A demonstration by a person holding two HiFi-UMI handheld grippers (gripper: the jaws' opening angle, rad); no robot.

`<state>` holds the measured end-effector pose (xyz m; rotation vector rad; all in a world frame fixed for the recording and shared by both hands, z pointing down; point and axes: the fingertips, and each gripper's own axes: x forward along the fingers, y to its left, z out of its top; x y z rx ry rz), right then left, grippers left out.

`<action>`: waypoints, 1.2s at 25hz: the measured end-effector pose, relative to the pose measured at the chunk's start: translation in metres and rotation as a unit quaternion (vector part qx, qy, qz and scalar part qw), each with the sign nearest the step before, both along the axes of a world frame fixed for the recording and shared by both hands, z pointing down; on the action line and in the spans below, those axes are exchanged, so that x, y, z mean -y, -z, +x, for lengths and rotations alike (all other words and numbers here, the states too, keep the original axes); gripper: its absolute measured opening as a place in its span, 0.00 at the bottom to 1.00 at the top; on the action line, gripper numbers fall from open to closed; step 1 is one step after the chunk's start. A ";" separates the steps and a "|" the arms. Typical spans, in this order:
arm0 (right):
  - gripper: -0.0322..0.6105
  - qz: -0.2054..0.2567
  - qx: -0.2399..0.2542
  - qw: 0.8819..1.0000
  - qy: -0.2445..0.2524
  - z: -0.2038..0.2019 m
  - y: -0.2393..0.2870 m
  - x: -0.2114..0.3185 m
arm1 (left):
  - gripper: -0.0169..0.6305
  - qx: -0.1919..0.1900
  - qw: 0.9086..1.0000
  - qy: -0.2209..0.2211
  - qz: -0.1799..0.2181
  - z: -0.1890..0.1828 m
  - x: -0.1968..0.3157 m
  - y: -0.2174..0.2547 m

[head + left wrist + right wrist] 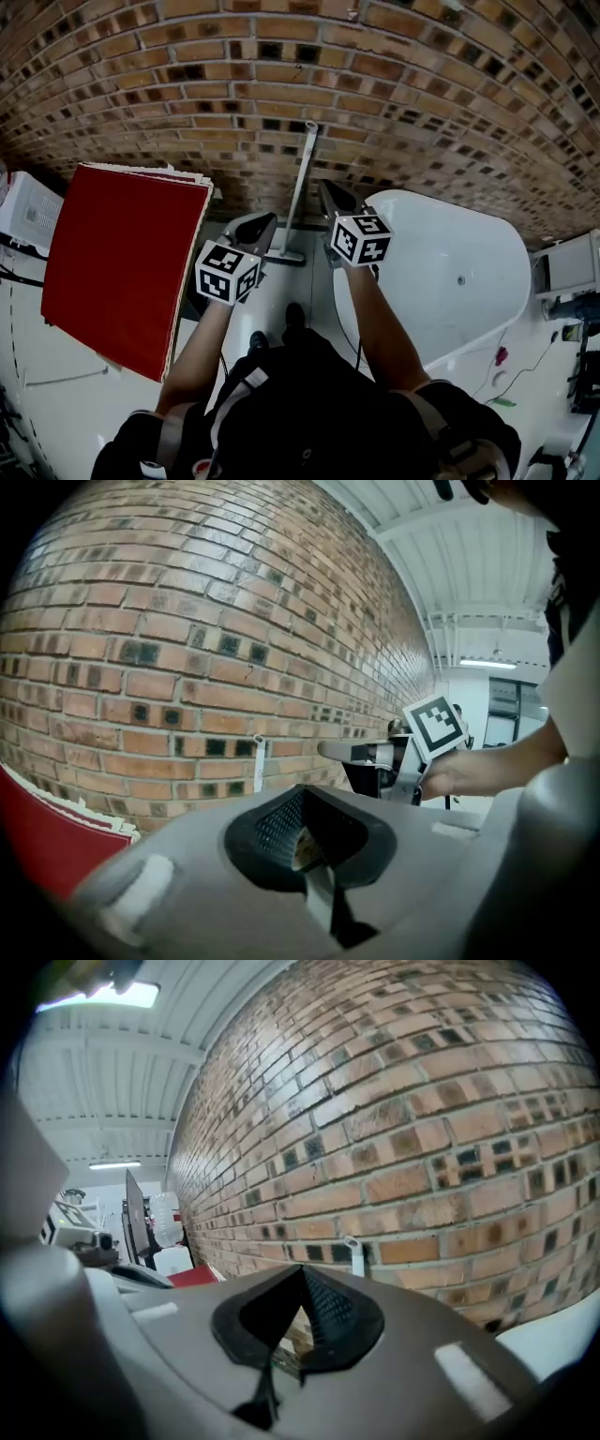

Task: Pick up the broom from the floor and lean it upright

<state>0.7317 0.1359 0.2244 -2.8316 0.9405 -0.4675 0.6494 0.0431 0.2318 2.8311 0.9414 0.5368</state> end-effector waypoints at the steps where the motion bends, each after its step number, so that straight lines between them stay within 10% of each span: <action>1: 0.06 0.002 -0.009 1.000 0.003 -0.008 0.010 -0.001 | 0.03 -0.005 1.000 -0.005 -0.004 0.000 -0.002 0.007; 30: 0.06 0.046 -0.105 0.991 0.070 -0.098 0.094 0.022 | 0.03 -0.061 0.996 -0.067 -0.025 -0.018 -0.016 0.074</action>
